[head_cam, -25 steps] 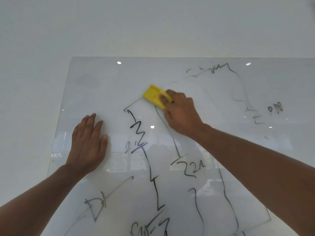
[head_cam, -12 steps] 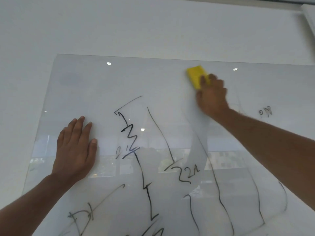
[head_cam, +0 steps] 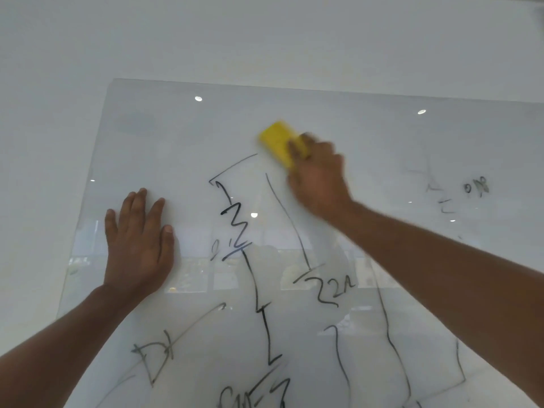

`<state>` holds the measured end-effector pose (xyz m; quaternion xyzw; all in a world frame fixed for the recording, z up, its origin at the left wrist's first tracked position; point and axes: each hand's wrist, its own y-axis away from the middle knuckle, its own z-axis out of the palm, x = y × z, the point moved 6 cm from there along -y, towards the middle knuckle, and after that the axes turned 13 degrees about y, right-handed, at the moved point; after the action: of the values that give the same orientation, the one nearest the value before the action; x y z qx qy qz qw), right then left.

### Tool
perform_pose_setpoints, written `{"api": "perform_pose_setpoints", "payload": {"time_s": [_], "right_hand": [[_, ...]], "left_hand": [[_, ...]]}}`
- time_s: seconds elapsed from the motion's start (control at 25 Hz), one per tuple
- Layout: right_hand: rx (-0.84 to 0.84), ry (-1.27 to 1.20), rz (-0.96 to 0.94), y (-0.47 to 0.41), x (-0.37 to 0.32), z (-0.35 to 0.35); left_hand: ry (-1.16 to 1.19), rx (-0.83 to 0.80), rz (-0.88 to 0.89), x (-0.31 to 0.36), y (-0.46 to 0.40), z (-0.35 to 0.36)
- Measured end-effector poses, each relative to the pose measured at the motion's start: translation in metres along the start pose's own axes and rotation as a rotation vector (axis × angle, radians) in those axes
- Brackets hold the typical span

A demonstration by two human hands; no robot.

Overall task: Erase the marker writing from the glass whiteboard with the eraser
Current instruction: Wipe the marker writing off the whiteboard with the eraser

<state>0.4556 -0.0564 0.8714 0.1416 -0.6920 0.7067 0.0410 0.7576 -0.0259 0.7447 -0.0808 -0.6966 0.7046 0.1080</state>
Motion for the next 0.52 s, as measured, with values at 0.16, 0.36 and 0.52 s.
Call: {"api": "perform_pose_setpoints", "payload": {"time_s": [0.16,0.36,0.52], "right_hand": [[0.013,-0.048,-0.788,0.098,-0.104,-0.003],[-0.045,0.059,-0.088,-0.012,-0.035,-0.006],[-0.010,-0.008,-0.218,0.005,-0.080,-0.008]], "left_hand": [[0.039,-0.001,0.000,0.000,-0.002,-0.002],[0.059,-0.013,0.005,-0.001,0.000,-0.001],[0.131,-0.001,0.004,-0.005,-0.001,-0.002]]}}
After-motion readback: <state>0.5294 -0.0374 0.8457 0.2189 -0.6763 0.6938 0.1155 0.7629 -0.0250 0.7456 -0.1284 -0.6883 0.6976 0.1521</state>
